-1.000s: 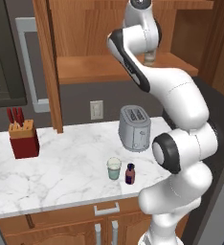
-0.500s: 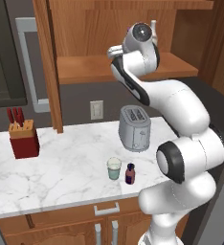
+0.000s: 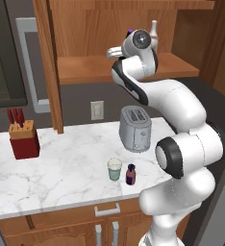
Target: Sort all alcoholic drinks to one cabinet, and non-alcoholic drinks to the other.
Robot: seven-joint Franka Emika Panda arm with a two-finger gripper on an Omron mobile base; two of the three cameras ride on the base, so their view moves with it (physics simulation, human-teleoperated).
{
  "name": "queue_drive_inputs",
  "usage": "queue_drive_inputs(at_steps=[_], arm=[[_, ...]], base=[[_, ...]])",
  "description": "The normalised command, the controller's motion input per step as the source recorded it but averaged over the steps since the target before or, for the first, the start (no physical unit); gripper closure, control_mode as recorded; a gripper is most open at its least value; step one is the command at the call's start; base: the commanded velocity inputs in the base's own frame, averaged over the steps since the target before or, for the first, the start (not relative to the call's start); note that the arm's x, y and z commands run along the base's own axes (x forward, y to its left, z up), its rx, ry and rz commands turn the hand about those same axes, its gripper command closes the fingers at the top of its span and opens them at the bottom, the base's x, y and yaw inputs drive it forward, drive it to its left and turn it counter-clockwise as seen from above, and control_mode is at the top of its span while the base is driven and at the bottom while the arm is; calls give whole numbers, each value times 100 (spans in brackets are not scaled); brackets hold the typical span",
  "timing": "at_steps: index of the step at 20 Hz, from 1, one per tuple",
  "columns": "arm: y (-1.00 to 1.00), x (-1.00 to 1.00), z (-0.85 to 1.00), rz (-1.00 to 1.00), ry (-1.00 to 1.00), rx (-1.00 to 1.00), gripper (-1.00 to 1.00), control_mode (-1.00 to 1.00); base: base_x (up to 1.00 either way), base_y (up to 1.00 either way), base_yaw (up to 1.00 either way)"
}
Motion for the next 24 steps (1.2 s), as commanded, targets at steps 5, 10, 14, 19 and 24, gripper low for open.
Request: queue_drive_inputs(at_steps=[5, 10, 14, 19, 24], arm=[[0, 4, -1, 0, 2, 4, -100, -100], [0, 0, 0, 0, 1, 5, -100, -100], [0, 0, 1, 0, 0, 4, -100, -100], [0, 14, 0, 0, 0, 2, -100, -100], [1, 20, 1, 0, 0, 2, -100, -100]], base=[[0, 0, 0], [0, 0, 0], [0, 0, 0], [0, 0, 0], [0, 0, 0]])
